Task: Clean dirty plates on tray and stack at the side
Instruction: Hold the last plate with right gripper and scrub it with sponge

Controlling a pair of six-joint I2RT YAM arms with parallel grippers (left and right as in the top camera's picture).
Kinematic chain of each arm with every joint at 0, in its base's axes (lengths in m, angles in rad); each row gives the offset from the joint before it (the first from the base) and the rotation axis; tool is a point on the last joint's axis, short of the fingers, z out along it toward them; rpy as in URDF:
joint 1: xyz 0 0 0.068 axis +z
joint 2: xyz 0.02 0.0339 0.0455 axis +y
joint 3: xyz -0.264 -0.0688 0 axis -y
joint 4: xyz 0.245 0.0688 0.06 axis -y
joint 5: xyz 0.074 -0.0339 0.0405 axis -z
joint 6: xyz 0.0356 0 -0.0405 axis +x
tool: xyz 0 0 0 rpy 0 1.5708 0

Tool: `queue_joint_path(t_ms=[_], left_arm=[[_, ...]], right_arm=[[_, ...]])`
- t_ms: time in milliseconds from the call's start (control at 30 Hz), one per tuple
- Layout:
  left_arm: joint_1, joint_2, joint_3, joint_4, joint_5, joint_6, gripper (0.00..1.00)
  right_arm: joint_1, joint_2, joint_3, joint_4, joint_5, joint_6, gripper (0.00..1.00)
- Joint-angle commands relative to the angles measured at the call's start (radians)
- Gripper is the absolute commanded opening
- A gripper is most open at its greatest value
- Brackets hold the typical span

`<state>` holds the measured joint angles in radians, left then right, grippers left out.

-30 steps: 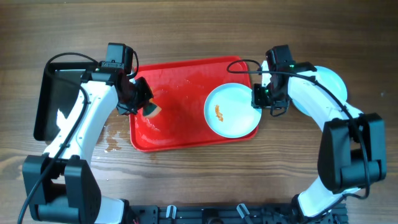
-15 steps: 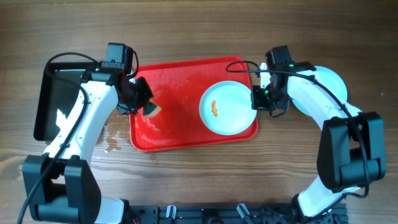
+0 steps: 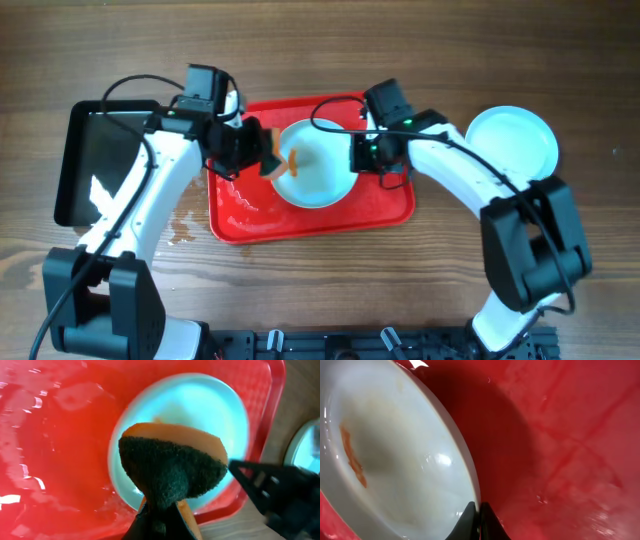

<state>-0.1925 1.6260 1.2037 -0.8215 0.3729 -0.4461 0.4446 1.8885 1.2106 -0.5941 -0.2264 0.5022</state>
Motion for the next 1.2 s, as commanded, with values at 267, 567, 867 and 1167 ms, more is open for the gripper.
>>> queue_joint_path(t_ms=[267, 567, 867, 1167], left_arm=[[-0.083, 0.024, 0.005, 0.022, -0.094, 0.047, 0.04], [-0.148, 0.159, 0.005, 0.082, -0.072, 0.045, 0.04], [-0.224, 0.278, 0.005, 0.164, -0.130, -0.019, 0.04], [-0.206, 0.351, 0.005, 0.132, -0.362, -0.018, 0.04]], right_arm=[[0.061, 0.115, 0.019, 0.022, 0.013, 0.103, 0.04], [0.064, 0.115, 0.019, 0.036, -0.035, 0.108, 0.04], [0.064, 0.115, 0.019, 0.025, -0.045, 0.107, 0.04], [0.064, 0.115, 0.019, -0.002, -0.044, 0.097, 0.04]])
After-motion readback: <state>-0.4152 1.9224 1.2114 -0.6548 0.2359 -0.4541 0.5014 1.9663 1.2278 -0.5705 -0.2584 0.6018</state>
